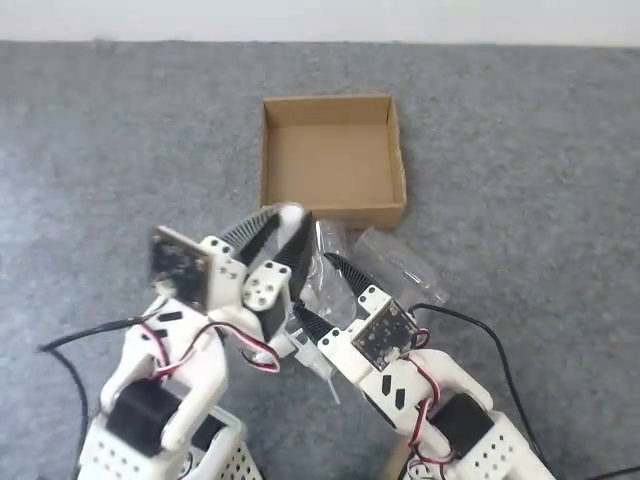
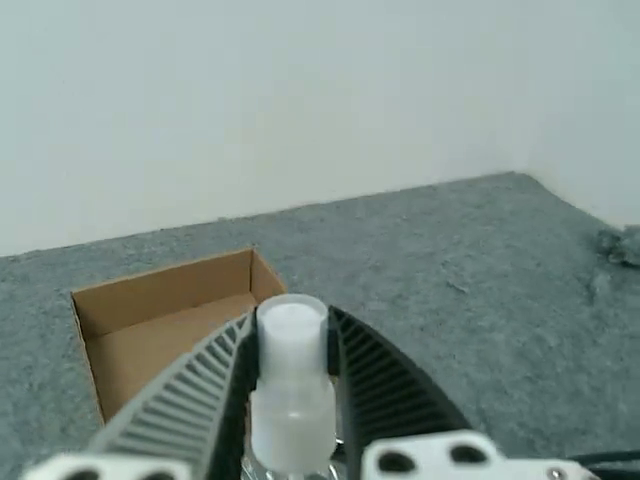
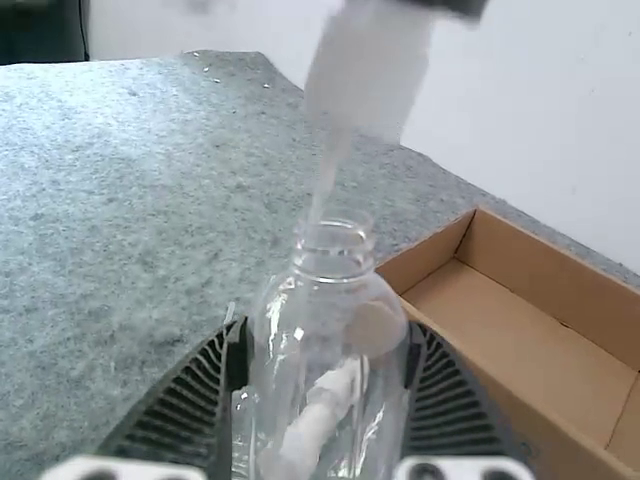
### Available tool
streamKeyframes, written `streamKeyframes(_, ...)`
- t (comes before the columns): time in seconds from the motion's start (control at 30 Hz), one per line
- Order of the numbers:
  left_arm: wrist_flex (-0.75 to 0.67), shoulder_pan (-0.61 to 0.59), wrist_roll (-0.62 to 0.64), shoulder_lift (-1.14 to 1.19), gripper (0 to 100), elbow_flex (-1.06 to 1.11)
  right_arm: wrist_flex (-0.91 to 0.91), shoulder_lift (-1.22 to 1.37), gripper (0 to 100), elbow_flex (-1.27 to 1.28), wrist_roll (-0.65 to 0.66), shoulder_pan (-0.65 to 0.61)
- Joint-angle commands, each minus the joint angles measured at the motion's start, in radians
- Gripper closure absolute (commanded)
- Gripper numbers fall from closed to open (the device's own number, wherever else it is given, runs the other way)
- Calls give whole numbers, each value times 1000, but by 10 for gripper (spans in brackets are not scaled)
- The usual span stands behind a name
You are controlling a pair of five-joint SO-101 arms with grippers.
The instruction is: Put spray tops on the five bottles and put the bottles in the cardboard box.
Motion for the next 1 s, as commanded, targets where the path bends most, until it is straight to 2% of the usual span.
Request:
streamKeyframes(0.0,5,25,-46,-11,984,-8,-25,-22,923,-5,2,21)
streamKeyframes(0.1,25,23,-49,-11,958,-12,-25,-22,923,-5,2,21)
streamKeyframes(0.27,68,23,-43,-11,829,-16,-24,-22,923,-5,2,21)
streamKeyframes(0.4,68,18,-12,-11,823,-21,-22,-22,923,-5,2,21)
streamKeyframes(0.6,69,-83,-6,-11,823,-73,-22,-22,923,-5,2,21)
streamKeyframes(0.97,71,-181,-6,-11,825,-124,-21,-22,923,-5,3,21)
